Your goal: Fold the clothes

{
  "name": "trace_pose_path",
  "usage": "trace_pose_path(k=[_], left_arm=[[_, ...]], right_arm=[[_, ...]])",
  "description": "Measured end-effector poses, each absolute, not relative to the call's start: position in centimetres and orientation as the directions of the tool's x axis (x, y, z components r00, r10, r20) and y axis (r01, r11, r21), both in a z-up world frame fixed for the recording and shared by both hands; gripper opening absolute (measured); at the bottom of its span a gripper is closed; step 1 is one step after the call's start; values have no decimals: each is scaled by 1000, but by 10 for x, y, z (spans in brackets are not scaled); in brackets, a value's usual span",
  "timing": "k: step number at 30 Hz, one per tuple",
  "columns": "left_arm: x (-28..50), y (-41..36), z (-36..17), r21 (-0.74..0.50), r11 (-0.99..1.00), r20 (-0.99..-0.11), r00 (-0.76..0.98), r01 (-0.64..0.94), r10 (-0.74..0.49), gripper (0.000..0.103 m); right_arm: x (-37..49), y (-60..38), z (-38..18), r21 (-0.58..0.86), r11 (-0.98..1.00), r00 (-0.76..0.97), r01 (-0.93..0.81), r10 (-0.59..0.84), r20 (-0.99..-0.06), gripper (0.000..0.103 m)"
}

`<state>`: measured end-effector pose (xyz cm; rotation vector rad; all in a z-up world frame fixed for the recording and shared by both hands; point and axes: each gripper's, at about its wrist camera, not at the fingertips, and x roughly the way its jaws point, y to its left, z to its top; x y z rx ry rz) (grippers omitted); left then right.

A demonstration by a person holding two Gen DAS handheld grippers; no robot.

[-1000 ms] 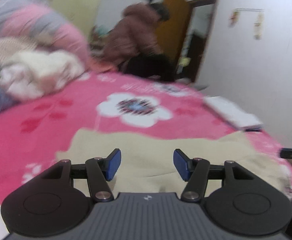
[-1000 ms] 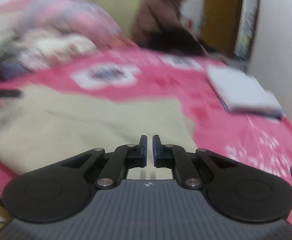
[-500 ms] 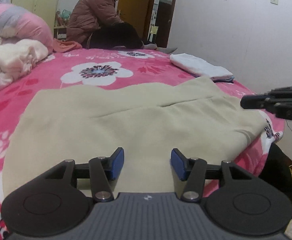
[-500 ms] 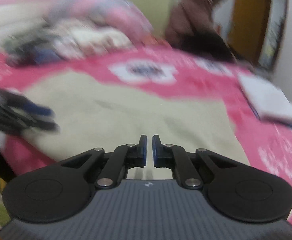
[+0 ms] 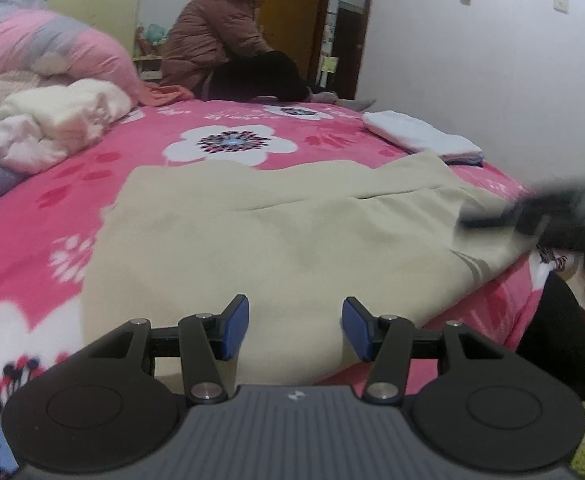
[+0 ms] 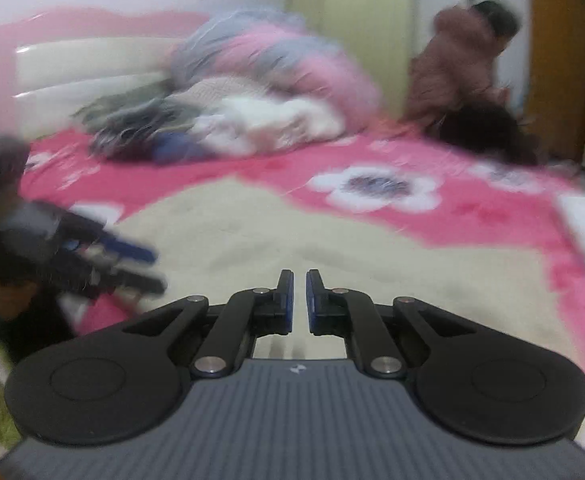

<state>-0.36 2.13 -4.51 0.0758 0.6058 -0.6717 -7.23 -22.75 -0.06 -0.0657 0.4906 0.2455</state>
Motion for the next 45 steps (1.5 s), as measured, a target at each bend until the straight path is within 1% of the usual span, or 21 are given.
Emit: trace_pose_path(k=[2, 5, 7, 10, 13, 16, 17, 20, 22, 24, 25, 28, 31, 32, 33, 36, 39, 41, 44, 45], left_arm=[[-4, 27, -46, -121, 804, -557, 630, 582, -540, 53], [-5, 38, -45, -134, 815, -553, 640, 564, -534, 53], [-6, 44, -46, -141, 819, -548, 645, 557, -533, 53], [-8, 48, -46, -150, 823, -539, 653, 548, -532, 53], [-11, 55, -43, -167, 831, -534, 660, 530, -528, 54], [-16, 73, -39, -178, 849, -526, 681, 497, -509, 56], [-17, 81, -38, -198, 853, -523, 684, 484, -509, 57], [-20, 103, -41, -246, 865, -529, 687, 438, -498, 57], [-21, 114, -46, -264, 876, -538, 692, 403, -481, 57], [-20, 124, -50, -284, 884, -547, 694, 371, -468, 57], [-20, 128, -51, -297, 886, -550, 694, 358, -464, 56], [-20, 138, -51, -339, 878, -530, 702, 338, -475, 56], [-21, 145, -52, -366, 874, -511, 716, 319, -475, 55], [-22, 147, -52, -371, 875, -505, 723, 311, -471, 55], [-22, 150, -51, -383, 873, -498, 729, 302, -471, 55], [-24, 161, -50, -428, 861, -473, 744, 274, -472, 55], [-27, 173, -48, -463, 851, -449, 761, 250, -468, 55], [-27, 178, -49, -485, 843, -438, 770, 232, -464, 55], [-28, 183, -50, -508, 835, -430, 778, 211, -458, 55], [-28, 184, -49, -511, 834, -428, 779, 209, -458, 55]], right_arm=[[-55, -225, -41, -5, 974, 778, -224, 176, -603, 4], [-50, -219, -24, -12, 979, 784, -204, 156, -601, 4], [-55, -212, -1, -36, 978, 833, -207, 156, -531, 6], [-56, -203, 3, -12, 961, 845, -277, 238, -478, 6], [-39, -196, -43, -55, 954, 782, -293, 207, -588, 5], [-32, -187, -21, -71, 958, 779, -279, 182, -600, 6], [-35, -184, -8, -70, 958, 800, -278, 191, -568, 6], [-49, -173, 15, -6, 923, 825, -385, 341, -450, 6], [-40, -161, 5, -34, 907, 801, -419, 351, -485, 6], [-22, -151, -33, -36, 901, 715, -431, 317, -622, 6], [-21, -149, -41, -40, 905, 730, -423, 314, -607, 6], [-17, -136, -11, -83, 900, 734, -427, 292, -614, 6], [-27, -129, 20, -30, 863, 757, -504, 426, -495, 6], [-29, -124, 21, -22, 850, 752, -527, 454, -478, 6], [-27, -117, 14, -24, 838, 737, -544, 464, -492, 6], [-8, -90, -36, -65, 833, 673, -549, 395, -626, 5], [-11, -76, -20, -141, 816, 690, -561, 367, -624, 5], [-18, -74, 6, -143, 798, 718, -585, 429, -548, 5], [-12, -66, 0, -109, 781, 705, -616, 484, -519, 5], [-6, -62, -17, -99, 784, 691, -613, 473, -546, 6]])
